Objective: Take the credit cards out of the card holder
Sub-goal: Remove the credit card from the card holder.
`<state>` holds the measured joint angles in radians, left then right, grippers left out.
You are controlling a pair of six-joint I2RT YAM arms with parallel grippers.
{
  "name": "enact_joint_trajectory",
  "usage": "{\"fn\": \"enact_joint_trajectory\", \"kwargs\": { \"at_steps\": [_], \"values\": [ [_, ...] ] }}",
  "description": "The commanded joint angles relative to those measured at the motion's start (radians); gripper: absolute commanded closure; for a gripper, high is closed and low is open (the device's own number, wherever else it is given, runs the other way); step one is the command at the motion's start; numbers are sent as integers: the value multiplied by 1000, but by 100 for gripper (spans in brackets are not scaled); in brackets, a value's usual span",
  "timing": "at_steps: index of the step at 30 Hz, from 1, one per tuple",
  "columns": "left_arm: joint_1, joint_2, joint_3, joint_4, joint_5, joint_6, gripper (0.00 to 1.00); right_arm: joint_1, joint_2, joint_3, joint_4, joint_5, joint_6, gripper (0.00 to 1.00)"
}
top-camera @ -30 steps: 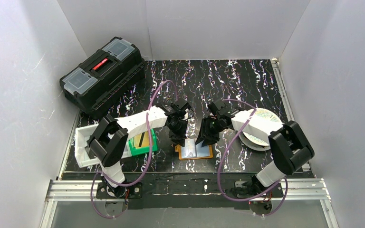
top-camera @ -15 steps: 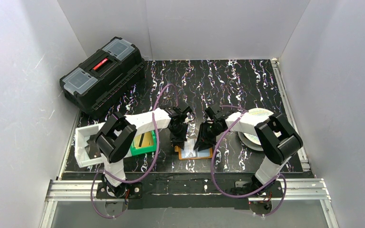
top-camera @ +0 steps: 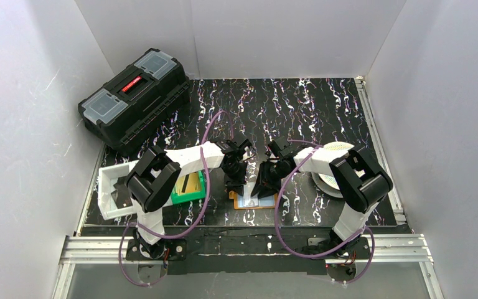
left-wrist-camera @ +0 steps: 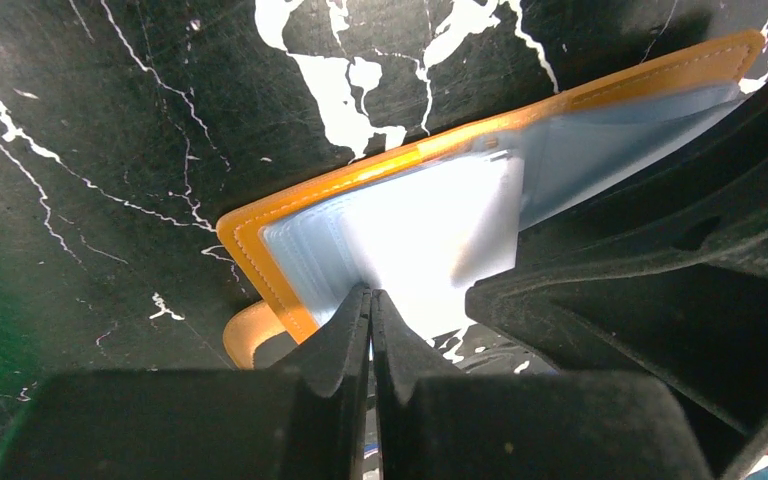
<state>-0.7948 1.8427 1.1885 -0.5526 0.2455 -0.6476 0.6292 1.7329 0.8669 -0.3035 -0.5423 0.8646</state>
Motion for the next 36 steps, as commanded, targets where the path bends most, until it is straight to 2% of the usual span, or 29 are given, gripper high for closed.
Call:
{"fn": "enact_joint_trajectory", "kwargs": {
  "at_steps": [1,6,13,23,28,36],
  "values": [
    [-4,35,-12,43,44,-30,100,4,11,-20,43,-16,7,60],
    [-1,51,-16,15,0,-49,100,-21,-15,-48,64,-44,14,59],
    [7,72,-51,5,-25,-84,100,-107,-39,-182,251,-164,79,60],
    [7,82,-64,25,5,-103,100,-112,24,-273,488,-250,200,73],
    [8,78,-65,30,12,-103,100,-113,21,-274,499,-249,209,77],
    [9,35,-70,61,41,-87,100,-114,1,-250,476,-235,195,94]
  ]
}}
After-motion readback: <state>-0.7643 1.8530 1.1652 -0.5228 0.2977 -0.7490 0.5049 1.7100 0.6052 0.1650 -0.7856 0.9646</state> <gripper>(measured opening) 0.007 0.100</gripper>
